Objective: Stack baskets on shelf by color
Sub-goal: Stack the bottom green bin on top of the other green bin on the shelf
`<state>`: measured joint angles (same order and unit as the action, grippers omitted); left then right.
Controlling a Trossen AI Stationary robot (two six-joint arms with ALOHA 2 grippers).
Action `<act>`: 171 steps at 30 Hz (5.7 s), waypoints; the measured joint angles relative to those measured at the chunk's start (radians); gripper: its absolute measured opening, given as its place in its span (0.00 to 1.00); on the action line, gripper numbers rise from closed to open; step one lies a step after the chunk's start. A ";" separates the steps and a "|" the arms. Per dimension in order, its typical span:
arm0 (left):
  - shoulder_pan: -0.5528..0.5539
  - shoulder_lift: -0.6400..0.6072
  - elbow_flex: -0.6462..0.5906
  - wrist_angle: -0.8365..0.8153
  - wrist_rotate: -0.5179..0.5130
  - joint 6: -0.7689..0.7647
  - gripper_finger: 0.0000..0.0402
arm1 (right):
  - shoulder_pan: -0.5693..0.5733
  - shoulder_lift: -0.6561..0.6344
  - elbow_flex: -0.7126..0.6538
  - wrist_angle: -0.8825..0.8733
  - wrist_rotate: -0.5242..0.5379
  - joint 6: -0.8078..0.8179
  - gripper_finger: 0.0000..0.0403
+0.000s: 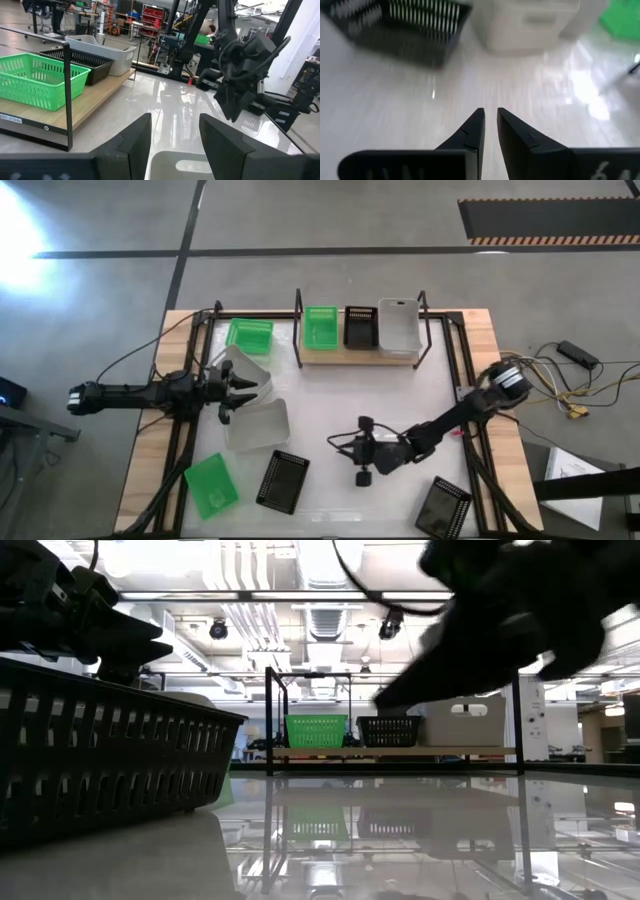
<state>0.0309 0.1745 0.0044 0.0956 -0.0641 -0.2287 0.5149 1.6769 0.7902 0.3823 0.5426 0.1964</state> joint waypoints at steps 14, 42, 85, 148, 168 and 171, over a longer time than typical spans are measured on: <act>0.000 0.000 0.000 0.169 -0.006 0.000 0.38 | 0.141 -0.047 -0.058 -0.184 0.265 0.303 0.11; -0.076 0.636 0.154 0.925 0.095 0.030 0.38 | 0.068 0.043 -0.056 -0.131 0.427 0.298 0.11; -0.472 1.310 1.149 -0.915 -0.067 -0.490 0.38 | 0.146 0.043 -0.056 -0.075 0.344 0.298 0.11; -1.028 1.627 1.668 -1.236 0.100 -1.392 0.00 | 0.130 0.035 -0.058 -0.176 0.427 0.065 0.11; -0.134 1.597 1.758 -1.204 -0.301 0.387 0.00 | 0.210 0.038 -0.111 -0.177 0.419 0.315 0.11; 0.044 1.601 1.756 -1.157 -0.259 0.541 0.00 | 0.217 0.038 -0.127 -0.178 0.424 0.370 0.11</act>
<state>0.0748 1.7759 1.7607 -1.0611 -0.3227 0.3126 0.7315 1.7149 0.6628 0.2039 0.9665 0.5669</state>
